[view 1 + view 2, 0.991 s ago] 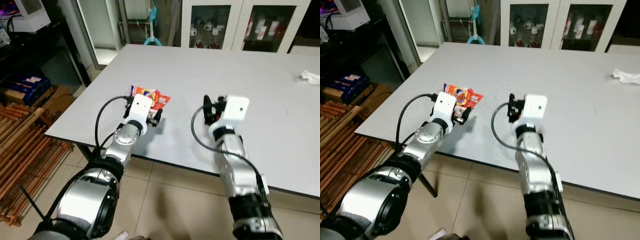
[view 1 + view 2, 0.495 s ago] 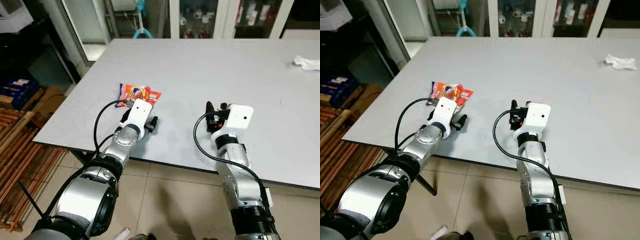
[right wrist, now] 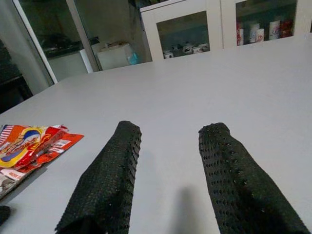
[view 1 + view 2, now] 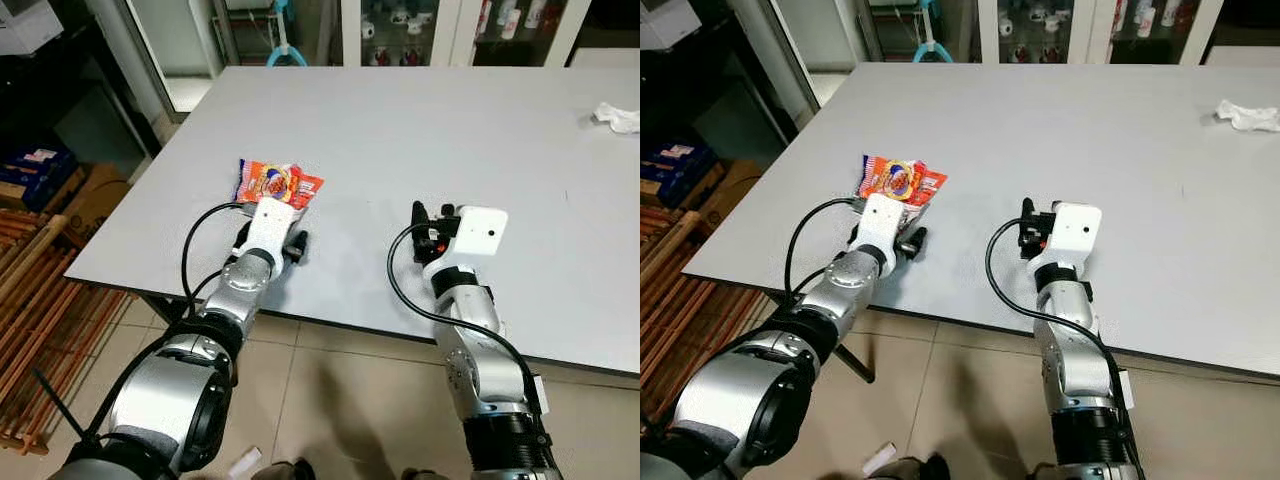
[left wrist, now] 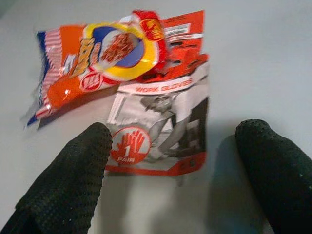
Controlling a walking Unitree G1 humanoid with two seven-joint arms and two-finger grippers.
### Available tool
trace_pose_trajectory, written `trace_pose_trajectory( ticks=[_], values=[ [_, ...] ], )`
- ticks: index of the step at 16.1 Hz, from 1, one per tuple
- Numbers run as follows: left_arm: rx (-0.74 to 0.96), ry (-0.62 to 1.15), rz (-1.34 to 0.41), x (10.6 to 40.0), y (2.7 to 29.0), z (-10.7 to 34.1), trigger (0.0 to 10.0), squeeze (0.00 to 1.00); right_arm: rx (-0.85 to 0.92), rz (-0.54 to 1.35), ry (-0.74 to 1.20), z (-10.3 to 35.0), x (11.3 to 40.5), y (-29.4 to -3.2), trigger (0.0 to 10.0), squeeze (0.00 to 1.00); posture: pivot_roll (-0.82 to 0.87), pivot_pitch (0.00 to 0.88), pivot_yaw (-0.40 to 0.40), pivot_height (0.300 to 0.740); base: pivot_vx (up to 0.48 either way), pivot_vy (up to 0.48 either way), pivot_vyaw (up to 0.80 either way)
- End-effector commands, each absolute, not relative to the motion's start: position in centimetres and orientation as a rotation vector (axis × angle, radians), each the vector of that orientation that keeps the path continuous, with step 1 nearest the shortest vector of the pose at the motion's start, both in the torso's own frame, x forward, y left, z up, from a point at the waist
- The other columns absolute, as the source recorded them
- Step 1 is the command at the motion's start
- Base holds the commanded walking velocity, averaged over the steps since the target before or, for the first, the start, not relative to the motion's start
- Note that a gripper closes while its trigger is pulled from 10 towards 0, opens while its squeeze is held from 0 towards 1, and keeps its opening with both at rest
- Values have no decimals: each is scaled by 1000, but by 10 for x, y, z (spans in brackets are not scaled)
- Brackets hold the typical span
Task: Picking trash to rubbish bin
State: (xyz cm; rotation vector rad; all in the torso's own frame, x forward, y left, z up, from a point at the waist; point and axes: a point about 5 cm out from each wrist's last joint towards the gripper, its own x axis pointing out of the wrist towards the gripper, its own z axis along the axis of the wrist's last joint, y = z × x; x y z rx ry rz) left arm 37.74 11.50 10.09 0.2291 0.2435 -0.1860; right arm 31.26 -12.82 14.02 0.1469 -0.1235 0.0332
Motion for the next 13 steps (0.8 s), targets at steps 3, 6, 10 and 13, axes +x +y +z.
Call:
trace_pose_trajectory(
  ticks=[3,6,10,13],
  values=[
    [163,297,-145,373,123,90,10000,0,153,31,-112,139,309,-128,10000,0,-104,145,139,740,0,0,0],
    [77,293,-150,373,121,91,10000,0,151,32,-104,138,306,-127,10000,0,-115,154,137,740,0,0,0],
    [60,261,-208,375,111,97,10000,0,148,27,-93,135,302,-129,10000,0,-115,162,134,740,0,0,0],
    [41,245,-255,377,105,102,10000,0,149,29,-83,133,301,-127,10000,0,-114,164,135,740,0,0,0]
  ],
)
